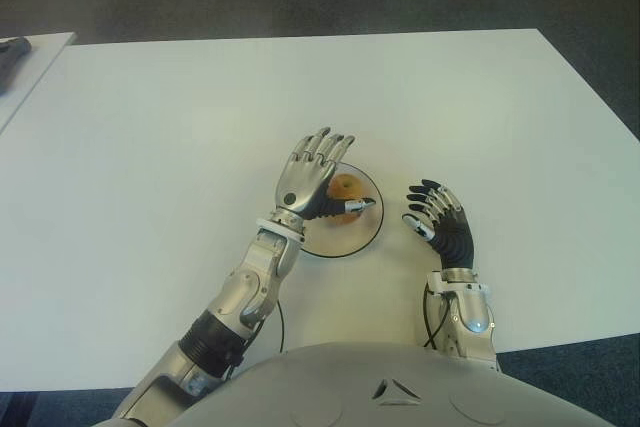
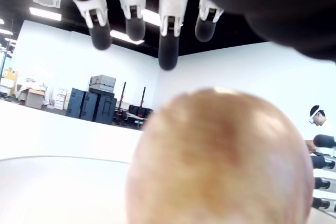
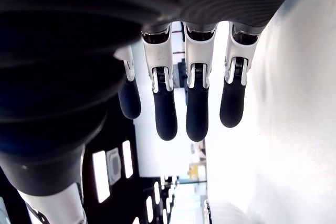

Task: Put the apples into the plate.

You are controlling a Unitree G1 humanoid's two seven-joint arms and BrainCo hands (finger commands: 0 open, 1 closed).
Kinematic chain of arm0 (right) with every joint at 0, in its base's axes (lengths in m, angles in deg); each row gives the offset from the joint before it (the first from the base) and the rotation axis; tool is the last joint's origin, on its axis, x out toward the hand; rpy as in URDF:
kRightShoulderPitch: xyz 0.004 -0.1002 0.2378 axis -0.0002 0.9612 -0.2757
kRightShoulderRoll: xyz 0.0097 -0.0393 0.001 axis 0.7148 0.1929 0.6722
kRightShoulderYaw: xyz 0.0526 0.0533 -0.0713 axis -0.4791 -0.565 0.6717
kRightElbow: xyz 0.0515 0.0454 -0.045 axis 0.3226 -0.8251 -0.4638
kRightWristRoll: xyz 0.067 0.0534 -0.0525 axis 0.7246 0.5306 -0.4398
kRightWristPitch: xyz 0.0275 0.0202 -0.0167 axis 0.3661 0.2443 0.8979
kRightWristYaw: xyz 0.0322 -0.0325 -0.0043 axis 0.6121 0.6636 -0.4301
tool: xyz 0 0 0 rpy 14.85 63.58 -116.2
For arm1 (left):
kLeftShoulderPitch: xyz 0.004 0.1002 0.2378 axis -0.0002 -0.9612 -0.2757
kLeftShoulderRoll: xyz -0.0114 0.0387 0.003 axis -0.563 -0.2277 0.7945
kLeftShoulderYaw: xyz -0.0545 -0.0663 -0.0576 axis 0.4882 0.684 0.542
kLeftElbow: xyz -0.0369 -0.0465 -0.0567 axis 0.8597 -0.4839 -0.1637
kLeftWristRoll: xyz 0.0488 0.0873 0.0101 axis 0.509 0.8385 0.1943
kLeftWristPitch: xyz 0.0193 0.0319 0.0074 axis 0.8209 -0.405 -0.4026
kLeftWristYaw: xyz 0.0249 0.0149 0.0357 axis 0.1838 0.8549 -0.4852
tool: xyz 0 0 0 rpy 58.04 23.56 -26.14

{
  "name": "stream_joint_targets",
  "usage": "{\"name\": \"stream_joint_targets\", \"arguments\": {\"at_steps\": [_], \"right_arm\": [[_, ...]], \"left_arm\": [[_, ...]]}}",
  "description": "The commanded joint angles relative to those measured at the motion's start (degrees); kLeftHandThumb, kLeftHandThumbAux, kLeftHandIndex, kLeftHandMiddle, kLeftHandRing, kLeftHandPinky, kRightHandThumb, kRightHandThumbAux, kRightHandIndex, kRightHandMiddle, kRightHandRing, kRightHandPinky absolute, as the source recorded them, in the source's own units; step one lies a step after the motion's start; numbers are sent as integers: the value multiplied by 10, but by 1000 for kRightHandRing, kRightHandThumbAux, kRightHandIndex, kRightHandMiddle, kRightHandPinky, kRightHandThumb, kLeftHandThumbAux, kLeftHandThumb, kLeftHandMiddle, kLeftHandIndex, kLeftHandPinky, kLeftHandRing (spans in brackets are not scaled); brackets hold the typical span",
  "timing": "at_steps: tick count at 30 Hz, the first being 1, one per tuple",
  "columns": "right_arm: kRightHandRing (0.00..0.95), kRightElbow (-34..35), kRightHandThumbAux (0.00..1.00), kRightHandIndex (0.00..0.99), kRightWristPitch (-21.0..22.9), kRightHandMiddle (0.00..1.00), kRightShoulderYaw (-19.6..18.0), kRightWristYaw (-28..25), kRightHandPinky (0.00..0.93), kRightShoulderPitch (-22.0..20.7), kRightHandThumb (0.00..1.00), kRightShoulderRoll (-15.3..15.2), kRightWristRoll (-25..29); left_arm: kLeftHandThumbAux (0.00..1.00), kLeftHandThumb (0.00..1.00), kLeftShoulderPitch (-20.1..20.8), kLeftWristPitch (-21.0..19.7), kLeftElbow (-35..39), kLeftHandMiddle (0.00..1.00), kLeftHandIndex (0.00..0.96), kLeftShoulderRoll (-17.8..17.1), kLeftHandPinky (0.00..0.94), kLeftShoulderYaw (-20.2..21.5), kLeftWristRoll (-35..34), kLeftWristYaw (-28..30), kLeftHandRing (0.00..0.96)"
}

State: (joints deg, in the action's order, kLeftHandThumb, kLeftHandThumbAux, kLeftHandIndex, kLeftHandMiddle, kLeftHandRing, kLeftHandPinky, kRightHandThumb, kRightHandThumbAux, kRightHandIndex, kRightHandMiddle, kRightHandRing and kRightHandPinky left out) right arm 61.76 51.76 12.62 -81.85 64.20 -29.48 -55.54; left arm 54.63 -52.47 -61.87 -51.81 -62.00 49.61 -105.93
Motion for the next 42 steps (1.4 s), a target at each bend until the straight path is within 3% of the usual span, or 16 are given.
{"name": "stream_joint_targets", "arguments": {"at_steps": [1, 14, 20, 23, 27, 35, 39, 42], "right_arm": [[341, -72, 774, 226, 53, 345, -1, 3, 359, 30, 582, 3, -1], [353, -72, 781, 241, 57, 361, -2, 6, 356, 28, 622, 3, -2], [336, -72, 780, 232, 53, 343, -1, 7, 340, 29, 588, 3, -4], [325, -73, 775, 220, 47, 337, 0, 4, 333, 29, 575, 2, -4], [321, -71, 769, 216, 40, 332, 1, 1, 338, 30, 571, 0, -4], [322, -63, 763, 228, 42, 329, 0, 1, 341, 33, 584, -2, -6], [323, -59, 759, 239, 45, 328, 0, 4, 349, 34, 582, -4, -10], [328, -59, 755, 252, 45, 334, 0, 4, 357, 34, 596, -3, -9]], "left_arm": [[196, 181, 0, 3, -9, 0, 0, -7, 0, 1, 6, -2, 0], [198, 210, 1, -5, -7, 0, 0, -6, 0, 5, 7, 1, 0], [205, 202, 1, 0, 1, 0, 0, -11, 0, 18, -5, 0, 0], [227, 194, -4, 3, 15, 7, 15, -12, 77, 35, -21, 0, 8], [265, 221, -30, -4, 75, 64, 97, -9, 170, 80, -65, 18, 64], [318, 254, -134, -12, 160, 145, 205, 66, 203, 149, -204, 2, 138], [365, 252, -210, 40, 151, 180, 214, 70, 233, 193, -286, -15, 176], [401, 252, -235, 52, 148, 202, 201, 83, 261, 218, -339, -5, 206]]}}
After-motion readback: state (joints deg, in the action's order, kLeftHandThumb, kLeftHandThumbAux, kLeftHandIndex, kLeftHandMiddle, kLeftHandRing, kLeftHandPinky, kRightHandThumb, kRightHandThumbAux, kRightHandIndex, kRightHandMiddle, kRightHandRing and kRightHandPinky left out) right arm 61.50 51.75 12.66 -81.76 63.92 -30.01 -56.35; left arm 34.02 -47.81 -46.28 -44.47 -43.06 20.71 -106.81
